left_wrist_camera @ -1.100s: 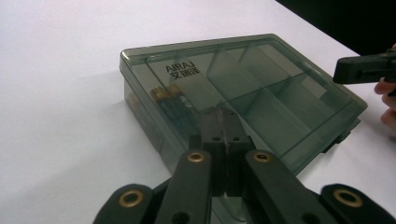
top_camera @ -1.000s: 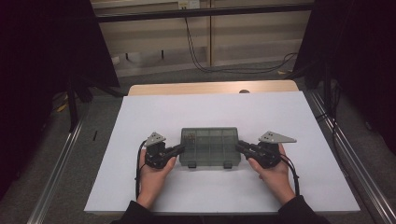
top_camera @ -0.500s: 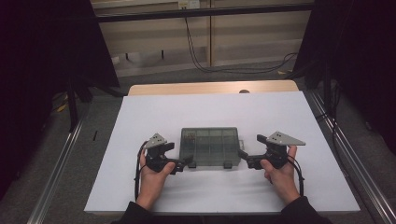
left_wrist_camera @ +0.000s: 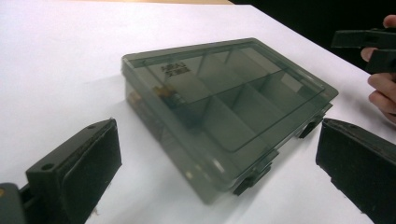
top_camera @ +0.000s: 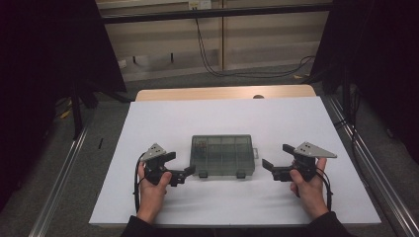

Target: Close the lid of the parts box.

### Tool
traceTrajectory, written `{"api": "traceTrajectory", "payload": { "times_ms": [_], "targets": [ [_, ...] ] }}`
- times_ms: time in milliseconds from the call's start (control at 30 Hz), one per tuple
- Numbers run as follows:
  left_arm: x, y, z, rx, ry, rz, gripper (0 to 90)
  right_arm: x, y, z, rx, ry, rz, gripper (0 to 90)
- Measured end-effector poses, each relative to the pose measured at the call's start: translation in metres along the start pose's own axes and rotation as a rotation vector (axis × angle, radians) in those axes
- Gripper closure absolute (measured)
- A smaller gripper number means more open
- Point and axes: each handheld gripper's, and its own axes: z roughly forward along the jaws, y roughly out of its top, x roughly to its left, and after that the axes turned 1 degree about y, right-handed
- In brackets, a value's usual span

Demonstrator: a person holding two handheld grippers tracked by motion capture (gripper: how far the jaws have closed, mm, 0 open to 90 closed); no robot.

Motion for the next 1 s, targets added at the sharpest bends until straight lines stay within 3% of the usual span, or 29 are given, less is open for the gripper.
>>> {"api": "traceTrajectory", "payload": {
  "times_ms": [367, 600, 667, 833, 1000],
  "targets": [
    [0.009, -0.006, -0.025, -0.034, 0.037, -0.011, 0.0, -0.011, -0.003, -0.021, -0.012, -0.042, -0.012, 0.0],
    [0.011, -0.013, -0.037, -0.034, 0.045, -0.005, 0.0, -0.019, -0.007, -0.035, -0.017, -0.066, -0.01, 0.0],
    [0.012, -0.014, -0.041, -0.031, 0.066, -0.002, 0.0, -0.021, -0.008, -0.04, -0.018, -0.073, -0.011, 0.0],
    [0.014, -0.017, -0.048, -0.038, 0.051, 0.006, 0.3, -0.027, -0.011, -0.05, -0.02, -0.106, -0.022, 0.0],
    [0.016, -0.021, -0.056, -0.045, 0.066, 0.001, 0.2, -0.032, -0.015, -0.059, -0.008, -0.129, -0.034, 0.0]
  ]
}}
